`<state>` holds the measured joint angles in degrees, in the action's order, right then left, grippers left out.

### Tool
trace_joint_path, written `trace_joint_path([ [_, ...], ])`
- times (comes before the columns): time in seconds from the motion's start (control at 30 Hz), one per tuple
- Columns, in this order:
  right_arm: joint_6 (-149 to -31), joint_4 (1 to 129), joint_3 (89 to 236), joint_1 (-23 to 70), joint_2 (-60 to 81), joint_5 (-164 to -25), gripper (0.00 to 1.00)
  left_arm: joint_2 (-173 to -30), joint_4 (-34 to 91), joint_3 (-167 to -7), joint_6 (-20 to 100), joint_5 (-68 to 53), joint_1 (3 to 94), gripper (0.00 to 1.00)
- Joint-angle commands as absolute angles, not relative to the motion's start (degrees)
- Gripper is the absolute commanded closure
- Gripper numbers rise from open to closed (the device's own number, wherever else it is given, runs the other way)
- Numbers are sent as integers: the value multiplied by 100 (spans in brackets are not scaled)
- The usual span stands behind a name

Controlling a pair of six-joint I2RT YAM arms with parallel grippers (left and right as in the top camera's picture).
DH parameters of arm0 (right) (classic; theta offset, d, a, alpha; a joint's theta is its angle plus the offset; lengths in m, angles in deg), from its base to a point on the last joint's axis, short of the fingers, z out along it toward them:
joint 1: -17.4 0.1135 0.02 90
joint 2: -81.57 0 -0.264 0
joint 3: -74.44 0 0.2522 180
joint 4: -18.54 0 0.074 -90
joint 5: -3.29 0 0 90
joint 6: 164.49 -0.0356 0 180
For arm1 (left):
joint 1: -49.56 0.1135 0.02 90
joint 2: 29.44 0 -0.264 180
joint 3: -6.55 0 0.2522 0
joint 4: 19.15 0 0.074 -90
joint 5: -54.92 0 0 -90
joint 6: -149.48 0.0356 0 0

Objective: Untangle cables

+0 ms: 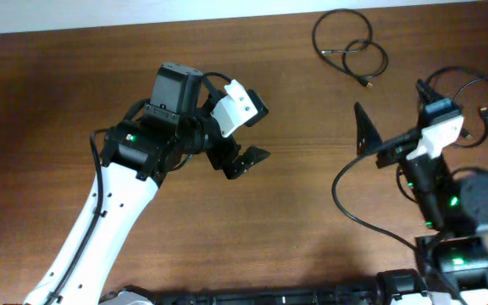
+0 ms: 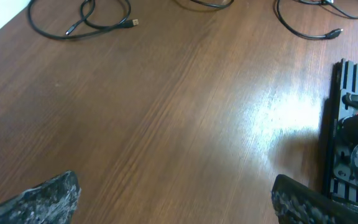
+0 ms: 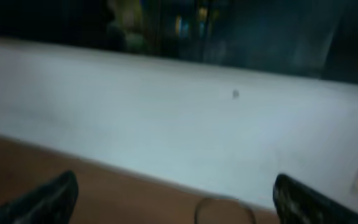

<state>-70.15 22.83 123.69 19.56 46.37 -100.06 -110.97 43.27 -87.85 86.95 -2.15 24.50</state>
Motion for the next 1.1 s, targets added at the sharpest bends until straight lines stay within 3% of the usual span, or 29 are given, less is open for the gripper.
trace_joint_path([
  [0.0, -7021, 1081, 11202, 1925, 5059, -9953, 1, -11008, 4334, -8881, 8745, -195, 2463, 1],
  [0.3, -7019, -1101, 8835, 1925, 6044, -9953, 1, -11008, 4334, -8881, 8745, -195, 2463, 1],
  [0.53, -7019, 53, 8852, 1925, 6886, -9750, 1, -11008, 4334, -8881, 8745, -195, 2463, 1],
  [0.8, -7019, 2246, 8852, 1925, 8031, -9735, 1, -11008, 4334, -8881, 8745, -195, 2463, 1],
  [1.07, -7019, 3435, 8852, 1925, 8138, -9649, 1, -11008, 4334, -8881, 8745, -195, 2463, 1],
])
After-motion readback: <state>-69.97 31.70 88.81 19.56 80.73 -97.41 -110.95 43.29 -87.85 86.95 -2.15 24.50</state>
